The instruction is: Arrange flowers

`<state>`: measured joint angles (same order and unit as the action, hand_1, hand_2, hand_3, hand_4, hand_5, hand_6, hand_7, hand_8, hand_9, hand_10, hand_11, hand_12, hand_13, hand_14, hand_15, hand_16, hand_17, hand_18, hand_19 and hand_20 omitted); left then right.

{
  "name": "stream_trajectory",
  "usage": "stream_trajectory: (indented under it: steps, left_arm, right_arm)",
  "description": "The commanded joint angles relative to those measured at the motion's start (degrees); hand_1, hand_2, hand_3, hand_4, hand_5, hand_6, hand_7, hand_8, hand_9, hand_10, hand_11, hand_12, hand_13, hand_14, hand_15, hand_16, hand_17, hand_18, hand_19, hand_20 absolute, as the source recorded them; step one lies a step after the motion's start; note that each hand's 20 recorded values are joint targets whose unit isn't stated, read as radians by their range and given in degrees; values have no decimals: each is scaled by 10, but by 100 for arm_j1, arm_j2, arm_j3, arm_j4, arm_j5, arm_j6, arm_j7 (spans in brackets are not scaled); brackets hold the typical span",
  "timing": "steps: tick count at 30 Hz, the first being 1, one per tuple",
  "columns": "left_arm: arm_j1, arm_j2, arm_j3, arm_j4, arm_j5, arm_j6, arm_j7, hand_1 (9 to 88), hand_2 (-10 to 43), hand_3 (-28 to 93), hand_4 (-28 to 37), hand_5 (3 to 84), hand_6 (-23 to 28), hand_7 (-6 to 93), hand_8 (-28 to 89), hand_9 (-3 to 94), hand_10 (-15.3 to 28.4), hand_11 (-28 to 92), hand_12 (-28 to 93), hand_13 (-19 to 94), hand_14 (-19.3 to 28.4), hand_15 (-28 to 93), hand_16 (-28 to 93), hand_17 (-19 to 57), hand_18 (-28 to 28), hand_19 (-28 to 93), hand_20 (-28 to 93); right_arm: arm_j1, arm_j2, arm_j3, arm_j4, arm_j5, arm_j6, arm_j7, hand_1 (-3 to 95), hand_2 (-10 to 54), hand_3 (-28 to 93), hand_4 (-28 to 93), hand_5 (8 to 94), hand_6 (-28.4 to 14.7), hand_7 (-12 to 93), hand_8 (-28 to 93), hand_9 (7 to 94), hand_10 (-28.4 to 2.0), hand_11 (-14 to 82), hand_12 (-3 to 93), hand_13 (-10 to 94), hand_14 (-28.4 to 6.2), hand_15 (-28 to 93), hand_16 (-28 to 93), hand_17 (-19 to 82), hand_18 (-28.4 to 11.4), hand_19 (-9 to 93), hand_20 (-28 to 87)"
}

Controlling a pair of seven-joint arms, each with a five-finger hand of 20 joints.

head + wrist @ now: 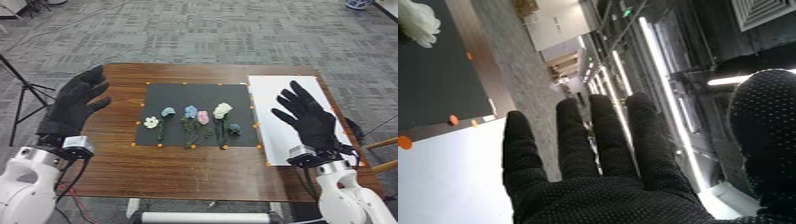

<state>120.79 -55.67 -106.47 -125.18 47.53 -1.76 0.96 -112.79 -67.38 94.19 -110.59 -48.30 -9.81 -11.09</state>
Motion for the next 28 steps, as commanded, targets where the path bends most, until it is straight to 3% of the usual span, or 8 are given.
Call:
stream_trajectory:
  steps: [1,9,12,15,17,21,24,28]
  left_arm:
    - [626,-161,-306,-233,-18,241,-24,261,-64,662,-282,139,11,275,-122,72,77,235,160,19,108,385,-62,-127,230,373,77]
    - [848,-280,-320,-279,54,477,3,270,-80,671,-282,150,11,286,-130,95,82,248,171,36,108,412,-54,-114,209,386,81]
    - [523,-140,-138,-172,72,544,238,274,-78,675,-279,154,11,291,-132,99,83,258,172,39,107,420,-54,-111,204,390,85]
    - [155,104,27,-112,50,543,193,276,-76,678,-270,151,11,300,-137,92,82,274,174,42,108,452,-50,-104,199,401,97]
    - [278,107,101,-172,33,789,326,276,-74,680,-267,148,11,303,-139,88,82,281,177,42,108,460,-50,-103,199,403,100]
    - [770,-91,-244,-345,158,765,247,285,-74,692,-241,143,11,317,-146,79,85,343,209,58,109,515,-46,-97,210,414,104]
    - [632,-190,-29,-205,19,904,314,293,-70,707,-197,137,9,331,-151,67,91,430,257,71,112,559,-49,-92,218,419,98]
    - [221,-193,219,-69,167,883,409,300,-66,701,-186,126,6,382,-164,57,91,501,298,73,107,597,-56,-92,217,422,92]
  right_arm:
    - [-162,210,124,-146,-158,301,-262,155,-30,842,-237,321,-30,92,-72,306,-94,15,206,190,-93,29,289,-36,-215,337,124]
    - [-227,199,-105,-147,-86,794,-430,165,-57,847,-237,202,-13,86,-67,239,-79,-9,220,215,-146,17,297,-40,-238,351,123]
    - [-127,280,-230,-113,53,1008,-603,167,-60,850,-238,222,-15,93,-71,252,-95,6,238,222,-137,66,305,-39,-238,364,127]
    - [-143,434,-298,-191,258,1263,-693,171,-62,857,-241,248,-14,111,-74,268,-108,36,255,228,-126,149,297,-34,-235,370,136]
    - [-92,567,-566,-234,381,1900,-934,175,-62,858,-241,244,-9,128,-75,255,-109,45,263,229,-122,185,298,-28,-233,375,142]
    - [-15,500,-573,-180,136,1722,-943,201,-72,872,-243,217,28,205,-99,227,-113,79,297,287,-123,281,245,6,-235,390,158]
    - [-105,503,-521,-160,211,1662,-885,216,-77,885,-243,211,43,262,-121,218,-115,147,319,328,-118,342,217,24,-238,399,156]
    - [0,429,-640,-119,313,1754,-895,227,-85,892,-241,233,47,324,-142,227,-116,216,330,359,-120,386,191,38,-238,403,152]
